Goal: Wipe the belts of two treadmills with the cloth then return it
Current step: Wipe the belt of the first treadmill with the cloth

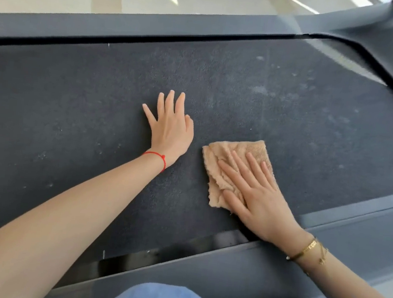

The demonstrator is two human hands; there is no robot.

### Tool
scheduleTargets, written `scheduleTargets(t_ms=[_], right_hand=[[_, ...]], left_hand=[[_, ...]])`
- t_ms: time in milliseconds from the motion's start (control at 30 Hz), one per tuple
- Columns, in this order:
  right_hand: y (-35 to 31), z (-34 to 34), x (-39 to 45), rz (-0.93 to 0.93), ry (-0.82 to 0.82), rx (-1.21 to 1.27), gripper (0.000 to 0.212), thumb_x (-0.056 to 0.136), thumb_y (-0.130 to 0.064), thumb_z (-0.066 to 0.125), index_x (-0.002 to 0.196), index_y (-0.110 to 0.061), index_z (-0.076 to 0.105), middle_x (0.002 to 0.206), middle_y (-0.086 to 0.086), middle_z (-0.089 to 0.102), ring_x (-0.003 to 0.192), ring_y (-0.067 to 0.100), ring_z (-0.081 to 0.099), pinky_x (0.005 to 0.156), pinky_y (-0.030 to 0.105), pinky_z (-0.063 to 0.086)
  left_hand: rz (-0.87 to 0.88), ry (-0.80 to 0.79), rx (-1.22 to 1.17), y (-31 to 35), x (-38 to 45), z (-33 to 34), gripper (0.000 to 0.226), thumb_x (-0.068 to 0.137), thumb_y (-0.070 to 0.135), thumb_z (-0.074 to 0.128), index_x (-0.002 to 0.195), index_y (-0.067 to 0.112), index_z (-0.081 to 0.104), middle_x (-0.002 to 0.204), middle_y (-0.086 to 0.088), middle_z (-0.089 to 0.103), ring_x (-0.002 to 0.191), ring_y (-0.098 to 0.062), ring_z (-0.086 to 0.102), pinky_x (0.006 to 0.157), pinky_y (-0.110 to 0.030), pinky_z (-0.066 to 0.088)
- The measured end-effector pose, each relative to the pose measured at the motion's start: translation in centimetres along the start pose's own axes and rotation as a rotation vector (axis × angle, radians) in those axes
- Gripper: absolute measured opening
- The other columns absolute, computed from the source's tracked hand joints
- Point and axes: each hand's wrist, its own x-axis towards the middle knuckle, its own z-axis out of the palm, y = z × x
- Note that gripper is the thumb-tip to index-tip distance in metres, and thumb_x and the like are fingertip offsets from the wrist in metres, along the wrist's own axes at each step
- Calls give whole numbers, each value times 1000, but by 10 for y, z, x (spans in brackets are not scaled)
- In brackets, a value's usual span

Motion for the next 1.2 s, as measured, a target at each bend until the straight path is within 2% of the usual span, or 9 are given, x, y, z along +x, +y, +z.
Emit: scheduleTargets(t_ms=[167, 333, 500, 633, 700, 833, 967, 1067, 1200], right_hand=[[79, -14, 43, 174, 87, 11, 57, 102, -57, 19, 156, -41, 12, 165, -17, -1, 154, 22, -3, 124, 40, -4], [134, -31, 139, 309, 108, 47, 56, 102, -55, 20, 156, -41, 12, 166, -13, -2, 153, 28, -2, 123, 48, -5], [106, -34, 205, 77, 64, 29, 56, 104, -50, 20, 158, -35, 14, 166, -10, -2, 153, 30, -2, 121, 49, -8], [72, -22, 180, -214, 43, 9, 56, 104, -52, 21, 157, -36, 15, 166, -11, 3, 153, 25, -2, 123, 46, -7], [78, -21, 163, -276, 41, 11, 56, 104, -53, 23, 157, -38, 15, 165, -14, 4, 153, 21, -2, 124, 44, -5], [127, -31, 171, -175, 66, -8, 56, 103, -54, 23, 157, -39, 15, 165, -15, 2, 154, 22, -1, 124, 43, -4], [163, -45, 236, 12, 74, -8, 57, 103, -54, 17, 157, -37, 12, 166, -11, -4, 153, 28, -2, 123, 48, -5], [161, -53, 297, 65, 57, 25, 58, 102, -54, 16, 158, -36, 11, 166, -9, -4, 153, 33, -2, 122, 50, -7], [124, -57, 359, 28, 14, 37, 60, 102, -51, 15, 158, -33, 8, 167, -5, -4, 152, 33, -6, 122, 51, -9]], left_hand=[[-35, -4, 15, 32, 13, 12, 55, 102, 25, 31, 155, 18, 19, 164, -6, 13, 152, -29, 2, 116, -67, 0], [-85, 12, 81, 41, 23, 20, 55, 102, 28, 30, 155, 18, 19, 164, -6, 14, 152, -30, 4, 115, -69, -1], [-146, 8, 126, 39, 25, 29, 57, 102, 35, 28, 156, 19, 19, 164, -5, 14, 152, -29, 5, 116, -66, 0], [-145, 34, 177, 41, 24, 31, 56, 101, 36, 31, 155, 19, 23, 163, -4, 17, 151, -28, 9, 117, -65, 4], [-142, 34, 181, 41, 24, 30, 56, 102, 35, 32, 155, 20, 23, 163, -4, 17, 151, -27, 9, 117, -65, 5], [-163, 16, 175, 43, 25, 30, 57, 102, 35, 28, 156, 21, 19, 164, -2, 14, 152, -25, 5, 118, -63, 3], [-169, 10, 189, 44, 26, 30, 57, 102, 35, 25, 156, 21, 17, 164, -2, 13, 152, -25, 4, 118, -63, 2], [-162, 14, 205, 43, 26, 32, 58, 101, 36, 25, 156, 20, 18, 164, -3, 14, 152, -26, 6, 118, -63, 4], [-161, 19, 224, 41, 27, 33, 59, 99, 37, 23, 156, 21, 18, 164, -3, 16, 152, -25, 7, 118, -64, 6]])
